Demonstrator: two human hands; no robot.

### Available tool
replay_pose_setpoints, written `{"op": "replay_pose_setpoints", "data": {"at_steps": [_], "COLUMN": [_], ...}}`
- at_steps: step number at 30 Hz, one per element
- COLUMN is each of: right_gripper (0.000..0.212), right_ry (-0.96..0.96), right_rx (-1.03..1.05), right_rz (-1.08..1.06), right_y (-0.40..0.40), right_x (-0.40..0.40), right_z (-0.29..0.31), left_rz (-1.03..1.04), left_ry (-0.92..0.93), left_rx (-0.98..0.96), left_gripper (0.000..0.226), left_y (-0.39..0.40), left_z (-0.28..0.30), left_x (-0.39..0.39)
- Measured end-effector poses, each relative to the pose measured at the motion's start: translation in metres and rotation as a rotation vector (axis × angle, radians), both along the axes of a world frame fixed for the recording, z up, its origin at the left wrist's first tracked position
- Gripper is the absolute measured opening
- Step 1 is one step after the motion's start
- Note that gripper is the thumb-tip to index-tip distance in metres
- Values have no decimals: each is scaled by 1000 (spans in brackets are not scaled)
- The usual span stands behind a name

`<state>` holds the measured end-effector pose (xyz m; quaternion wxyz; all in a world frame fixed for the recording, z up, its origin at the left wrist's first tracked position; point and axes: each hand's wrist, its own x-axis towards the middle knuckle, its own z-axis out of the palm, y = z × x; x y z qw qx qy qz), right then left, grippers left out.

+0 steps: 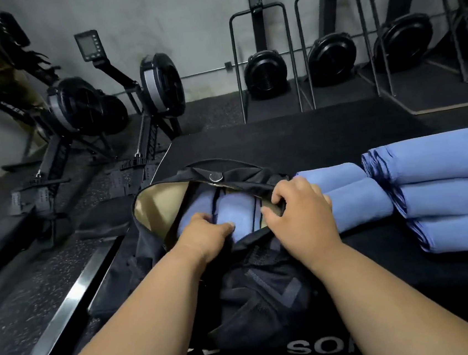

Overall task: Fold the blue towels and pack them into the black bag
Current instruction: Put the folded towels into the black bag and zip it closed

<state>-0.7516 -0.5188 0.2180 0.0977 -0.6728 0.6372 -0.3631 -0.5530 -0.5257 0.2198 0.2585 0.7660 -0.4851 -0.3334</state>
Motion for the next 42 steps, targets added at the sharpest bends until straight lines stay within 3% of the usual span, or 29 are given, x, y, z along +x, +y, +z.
{"op": "replay_pose_setpoints", "data": {"at_steps": [1,4,7,11,14,17,20,26,32,38,42], "right_gripper": [10,46,65,80,73,50,44,39,57,67,67], "right_ry": [-9,-86,-153,-214,-178,24,219,464,267,48,-51], "right_rx": [33,146,149,155,142,96,64,183,141,122,53], "right_rz": [32,158,271,344,328,291,349,371,301,311,298], "right_y": [-1,-4,-11,-15,-11,-5,-3,-6,-10,-18,-20], "right_x": [-2,-11,-19,-29,-35,-34,-34,-27,-25,-30,-31], "right_z": [0,6,10,12,16,24,28,21,25,17,20], "left_rz": [26,86,127,110,103,80,49,88,-2,101,42], "left_ry": [17,189,410,454,495,462,440,369,429,748,910], "left_rx": [-8,-2,5,22,37,32,43,152,336,217,172], "left_gripper": [75,67,56,64,61,45,67,12,37,39,28], "left_y": [-2,-9,-13,-21,-27,-28,-29,-30,-37,-43,-47], "left_z": [-1,-4,-3,0,1,1,-7,-7,1,-1,-2], "left_x": [-1,-3,-12,-24,-30,-37,-35,-28,-27,-39,-43]}}
